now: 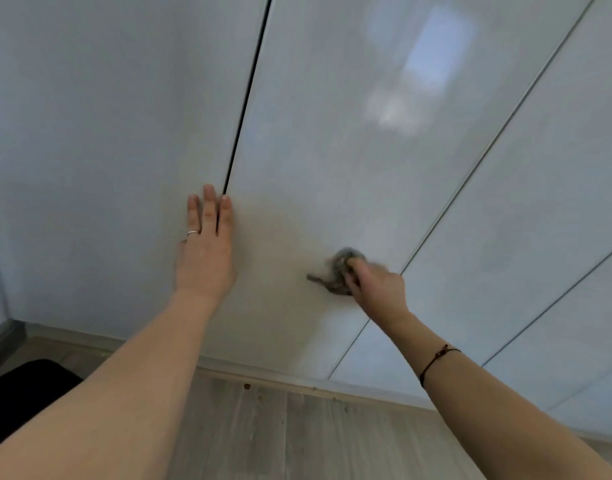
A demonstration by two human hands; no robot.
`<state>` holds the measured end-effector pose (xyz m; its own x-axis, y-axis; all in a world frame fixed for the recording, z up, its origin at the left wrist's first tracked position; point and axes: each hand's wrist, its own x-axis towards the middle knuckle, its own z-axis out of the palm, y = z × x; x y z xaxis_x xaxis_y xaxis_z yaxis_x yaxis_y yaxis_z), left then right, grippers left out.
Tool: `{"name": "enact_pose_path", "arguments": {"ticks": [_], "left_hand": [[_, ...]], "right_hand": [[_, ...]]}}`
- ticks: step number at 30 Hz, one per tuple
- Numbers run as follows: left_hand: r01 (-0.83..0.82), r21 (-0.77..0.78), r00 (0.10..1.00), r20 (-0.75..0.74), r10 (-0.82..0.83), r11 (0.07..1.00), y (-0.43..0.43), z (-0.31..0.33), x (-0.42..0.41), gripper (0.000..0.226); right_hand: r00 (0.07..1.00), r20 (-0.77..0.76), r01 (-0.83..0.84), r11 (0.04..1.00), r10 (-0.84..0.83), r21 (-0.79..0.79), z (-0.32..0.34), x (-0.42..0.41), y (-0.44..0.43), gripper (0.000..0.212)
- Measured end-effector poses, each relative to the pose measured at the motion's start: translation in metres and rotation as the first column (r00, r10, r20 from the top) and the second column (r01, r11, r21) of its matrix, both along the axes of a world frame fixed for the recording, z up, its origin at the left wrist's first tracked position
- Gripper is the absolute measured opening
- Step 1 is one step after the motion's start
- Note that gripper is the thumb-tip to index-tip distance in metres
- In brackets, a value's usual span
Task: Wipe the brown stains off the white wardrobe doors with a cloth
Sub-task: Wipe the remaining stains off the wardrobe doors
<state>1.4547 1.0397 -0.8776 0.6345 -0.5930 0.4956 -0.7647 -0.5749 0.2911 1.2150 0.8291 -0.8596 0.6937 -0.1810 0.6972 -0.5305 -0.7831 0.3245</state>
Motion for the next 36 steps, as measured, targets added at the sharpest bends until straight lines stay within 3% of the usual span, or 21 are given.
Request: {"name": "enact_pose_path", "arguments": {"ticks": [1, 3, 5, 7, 10, 15, 17, 19, 21, 23, 25, 26, 28, 30, 32, 33, 36], "left_hand": [[-0.003, -0.008, 1.0, -0.004, 0.003, 1.0, 0.0, 0.0, -0.001, 0.098], [-0.018, -0.02, 1.0, -0.015, 0.018, 1.0, -0.003, 0.0, -0.005, 0.096], [-0.027, -0.031, 0.999, -0.038, 0.025, 0.999, -0.006, 0.003, -0.009, 0.096], [-0.035, -0.029, 0.998, -0.053, 0.033, 0.999, -0.008, 0.005, -0.011, 0.096], [-0.057, -0.012, 0.997, -0.056, 0.057, 0.998, -0.008, 0.008, -0.012, 0.093], [-0.074, -0.002, 0.994, -0.081, 0.074, 0.997, -0.009, 0.012, -0.019, 0.087], [-0.086, -0.01, 0.991, -0.101, 0.085, 0.996, -0.011, 0.014, -0.022, 0.087], [-0.087, -0.02, 0.989, -0.125, 0.084, 0.996, -0.013, 0.016, -0.026, 0.088], [-0.093, -0.025, 0.987, -0.135, 0.089, 0.995, -0.015, 0.016, -0.028, 0.089], [-0.095, -0.02, 0.987, -0.13, 0.092, 0.995, -0.016, 0.016, -0.028, 0.09], [-0.093, -0.018, 0.989, -0.12, 0.09, 0.995, -0.016, 0.014, -0.027, 0.091], [-0.089, -0.017, 0.989, -0.118, 0.087, 0.996, -0.016, 0.014, -0.026, 0.093], [-0.088, -0.014, 0.989, -0.118, 0.086, 0.996, -0.017, 0.013, -0.025, 0.094], [-0.106, -0.001, 0.987, -0.118, 0.105, 0.994, -0.02, 0.013, -0.026, 0.089], [-0.121, 0.0, 0.982, -0.143, 0.12, 0.993, -0.023, 0.015, -0.028, 0.084], [-0.123, 0.003, 0.981, -0.149, 0.122, 0.992, -0.025, 0.017, -0.03, 0.082], [-0.128, 0.002, 0.977, -0.169, 0.126, 0.992, -0.026, 0.018, -0.029, 0.08]], "right_hand": [[0.984, 0.164, 0.056, 0.998, -0.062, 0.04, 0.024, 0.002, -0.006, 0.019], [0.852, 0.485, 0.118, 0.975, -0.198, 0.19, 0.063, 0.0, -0.018, 0.019], [0.768, 0.582, 0.099, 0.948, -0.266, 0.303, 0.067, -0.009, -0.027, 0.021], [0.853, 0.464, 0.098, 0.946, -0.239, 0.308, 0.039, -0.022, -0.025, 0.017], [0.974, 0.101, 0.172, 0.953, -0.202, 0.251, -0.014, -0.048, -0.022, 0.016], [0.9, -0.39, 0.244, 0.966, -0.195, 0.081, -0.057, -0.081, -0.019, 0.019], [0.891, -0.4, 0.277, 0.955, -0.216, 0.101, -0.044, -0.081, -0.022, 0.02], [0.935, -0.218, 0.319, 0.933, -0.28, 0.167, -0.017, -0.075, -0.028, 0.019], [0.925, 0.172, 0.283, 0.918, -0.338, 0.279, 0.022, -0.068, -0.037, 0.014], [0.746, 0.531, 0.213, 0.899, -0.403, 0.383, 0.06, -0.063, -0.046, 0.015], [0.645, 0.643, 0.161, 0.896, -0.413, 0.414, 0.072, -0.061, -0.05, 0.019], [0.677, 0.613, 0.167, 0.896, -0.407, 0.411, 0.065, -0.061, -0.048, 0.019], [0.829, 0.427, 0.19, 0.9, -0.362, 0.393, 0.029, -0.063, -0.038, 0.015], [0.945, 0.073, 0.276, 0.897, -0.319, 0.344, -0.014, -0.074, -0.031, 0.016], [0.897, -0.304, 0.402, 0.88, -0.322, 0.252, -0.044, -0.09, -0.029, 0.022], [0.85, -0.41, 0.445, 0.868, -0.331, 0.221, -0.051, -0.1, -0.03, 0.024], [0.797, -0.456, 0.532, 0.816, -0.395, 0.224, -0.047, -0.118, -0.032, 0.025]]}}
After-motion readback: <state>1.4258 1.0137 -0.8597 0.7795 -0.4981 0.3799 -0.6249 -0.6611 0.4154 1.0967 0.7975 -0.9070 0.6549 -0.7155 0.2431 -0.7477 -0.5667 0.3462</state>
